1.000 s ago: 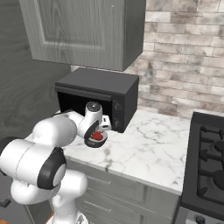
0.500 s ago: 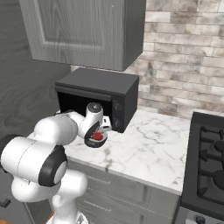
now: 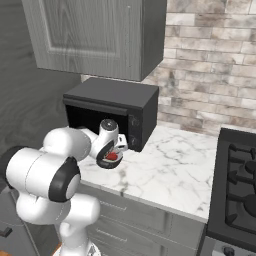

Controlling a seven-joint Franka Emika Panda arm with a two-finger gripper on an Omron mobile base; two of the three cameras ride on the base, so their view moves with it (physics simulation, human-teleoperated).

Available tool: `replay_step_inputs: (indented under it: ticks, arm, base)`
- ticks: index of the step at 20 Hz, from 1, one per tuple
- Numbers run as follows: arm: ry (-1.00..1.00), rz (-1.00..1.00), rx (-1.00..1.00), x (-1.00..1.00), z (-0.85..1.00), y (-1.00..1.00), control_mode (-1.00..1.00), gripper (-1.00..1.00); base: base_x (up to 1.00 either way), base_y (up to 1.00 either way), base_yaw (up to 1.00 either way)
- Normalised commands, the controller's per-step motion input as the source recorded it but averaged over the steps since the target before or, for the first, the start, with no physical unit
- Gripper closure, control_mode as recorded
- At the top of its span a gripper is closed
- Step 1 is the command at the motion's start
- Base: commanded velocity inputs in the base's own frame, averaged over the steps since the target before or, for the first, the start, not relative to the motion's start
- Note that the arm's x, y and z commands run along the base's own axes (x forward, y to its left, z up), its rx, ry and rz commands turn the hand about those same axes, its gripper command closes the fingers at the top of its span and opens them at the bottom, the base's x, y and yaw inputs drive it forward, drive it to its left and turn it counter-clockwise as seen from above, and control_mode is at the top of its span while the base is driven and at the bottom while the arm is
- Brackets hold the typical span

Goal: Take the steak from the fridge and place it on the digital scale on the counter by the fridge. Wait a few seconds for a reading, then move it to the plate on the dining counter.

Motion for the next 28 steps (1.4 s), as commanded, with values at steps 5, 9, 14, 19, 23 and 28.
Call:
replay_step_inputs:
  ticks: [5, 9, 14, 19, 23, 28]
  arm:
    - [0.00, 0.00, -0.01, 0.01, -0.14, 0.00, -1.00, -1.00]
    - [0.00, 0.00, -0.01, 0.06, -0.10, 0.00, -1.00, -1.00]
    - [0.00, 0.00, -0.01, 0.10, -0.10, 0.00, -1.00, -1.00]
    - [0.00, 0.01, -0.01, 0.08, -0.10, 0.00, -1.00, -1.00]
    - [0.00, 0.03, -0.02, 0.08, -0.06, 0.00, -1.00, -1.00]
    - [0.00, 0.05, -0.02, 0.15, -0.01, 0.00, -1.00, -1.00]
  base:
    - [0.00, 0.00, 0.00]
    - [0.00, 0.00, 0.00]
    - [0.00, 0.00, 0.00]
    - [0.00, 0.00, 0.00]
    - [0.00, 0.00, 0.00]
    - [0.00, 0.00, 0.00]
